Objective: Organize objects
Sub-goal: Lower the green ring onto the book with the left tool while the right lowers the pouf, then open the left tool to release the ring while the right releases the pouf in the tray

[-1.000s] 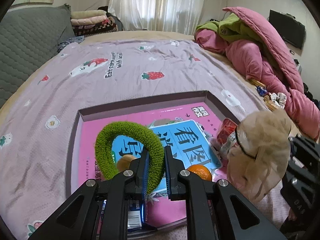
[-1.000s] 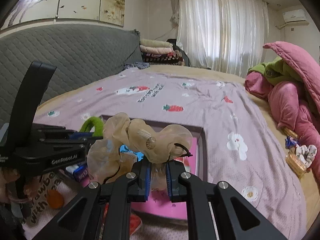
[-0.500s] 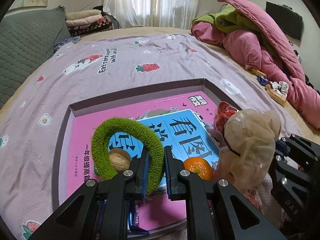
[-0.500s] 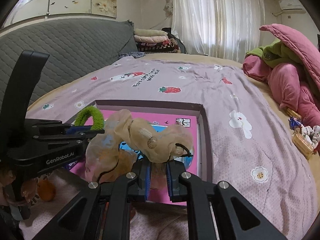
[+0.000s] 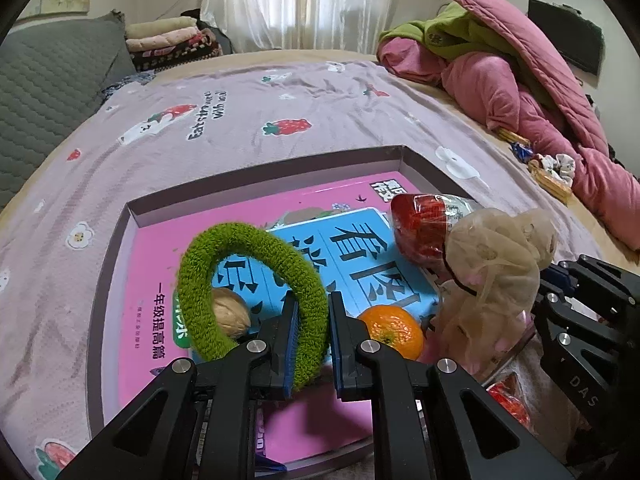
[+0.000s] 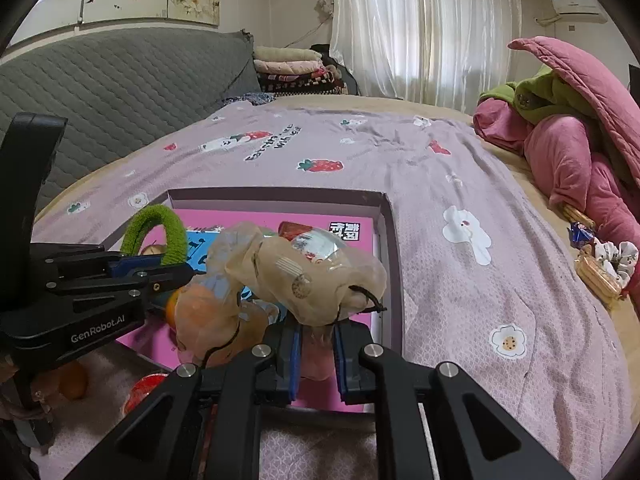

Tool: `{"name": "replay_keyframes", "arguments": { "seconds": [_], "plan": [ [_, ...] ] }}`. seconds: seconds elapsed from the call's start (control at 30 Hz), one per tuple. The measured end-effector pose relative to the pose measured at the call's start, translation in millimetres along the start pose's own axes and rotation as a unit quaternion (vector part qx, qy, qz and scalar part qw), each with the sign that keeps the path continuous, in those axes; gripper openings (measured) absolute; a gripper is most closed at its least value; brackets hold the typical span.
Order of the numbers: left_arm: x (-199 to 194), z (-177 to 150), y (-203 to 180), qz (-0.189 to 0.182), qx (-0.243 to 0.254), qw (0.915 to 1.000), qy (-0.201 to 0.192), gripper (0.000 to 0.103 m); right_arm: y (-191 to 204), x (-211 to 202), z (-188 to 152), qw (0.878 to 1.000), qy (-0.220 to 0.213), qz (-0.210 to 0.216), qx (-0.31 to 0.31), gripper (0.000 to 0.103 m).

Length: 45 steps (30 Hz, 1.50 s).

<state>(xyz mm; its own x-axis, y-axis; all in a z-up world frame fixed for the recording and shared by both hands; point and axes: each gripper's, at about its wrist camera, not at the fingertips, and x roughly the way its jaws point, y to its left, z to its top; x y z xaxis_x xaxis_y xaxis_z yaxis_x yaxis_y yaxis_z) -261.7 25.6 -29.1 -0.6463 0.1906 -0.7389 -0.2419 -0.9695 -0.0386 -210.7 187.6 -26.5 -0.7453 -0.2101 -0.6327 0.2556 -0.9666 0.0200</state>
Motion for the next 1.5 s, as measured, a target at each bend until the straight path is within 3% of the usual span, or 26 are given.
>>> {"name": "replay_keyframes", "arguments": {
  "seconds": [0.5,0.83,1.17,1.5],
  "plan": [
    [4,1,4,-0.012,-0.014,0.9998,0.01,0.014,-4,4,-2,1.0,0.02,-0.009,0.0,0.015],
    [6,3,6,-0.032,-0.016,0.9992,0.016,0.014,-8,0,0,1.0,0.018,-0.004,0.011,0.026],
    [7,4,8,-0.034,-0.024,0.999,0.017,0.025,-13,-7,4,1.0,0.009,-0.005,0.015,0.03],
    [7,5,11,-0.035,-0.029,0.9988,0.02,0.026,-17,-7,4,1.0,0.012,-0.008,0.02,0.035]
  ]
}}
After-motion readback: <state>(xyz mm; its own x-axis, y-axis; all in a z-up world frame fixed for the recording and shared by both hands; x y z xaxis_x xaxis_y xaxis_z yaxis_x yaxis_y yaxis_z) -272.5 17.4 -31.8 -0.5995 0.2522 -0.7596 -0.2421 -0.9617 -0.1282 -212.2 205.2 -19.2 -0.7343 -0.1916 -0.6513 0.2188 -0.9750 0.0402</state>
